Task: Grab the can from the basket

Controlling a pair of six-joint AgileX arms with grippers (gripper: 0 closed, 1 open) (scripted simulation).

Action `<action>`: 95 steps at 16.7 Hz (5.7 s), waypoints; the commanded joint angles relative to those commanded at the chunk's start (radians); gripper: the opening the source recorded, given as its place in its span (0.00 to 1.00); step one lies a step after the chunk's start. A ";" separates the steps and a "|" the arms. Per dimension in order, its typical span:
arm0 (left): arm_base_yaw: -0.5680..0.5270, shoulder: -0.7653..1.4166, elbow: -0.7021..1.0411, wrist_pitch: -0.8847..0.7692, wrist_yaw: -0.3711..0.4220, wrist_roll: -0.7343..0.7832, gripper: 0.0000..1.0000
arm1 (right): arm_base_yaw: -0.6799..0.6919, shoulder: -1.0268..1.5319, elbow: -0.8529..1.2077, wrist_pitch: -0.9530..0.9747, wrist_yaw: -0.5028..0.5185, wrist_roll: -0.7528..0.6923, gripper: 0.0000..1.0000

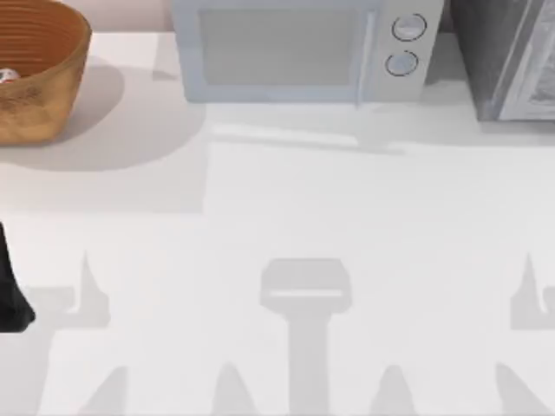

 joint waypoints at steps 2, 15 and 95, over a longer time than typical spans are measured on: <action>0.000 0.000 0.000 0.000 0.000 0.000 1.00 | 0.000 0.000 0.000 0.000 0.000 0.000 1.00; 0.044 0.756 0.682 -0.360 0.036 0.039 1.00 | 0.000 0.000 0.000 0.000 0.000 0.000 1.00; 0.086 1.703 1.558 -0.687 0.069 0.119 0.00 | 0.000 0.000 0.000 0.000 0.000 0.000 1.00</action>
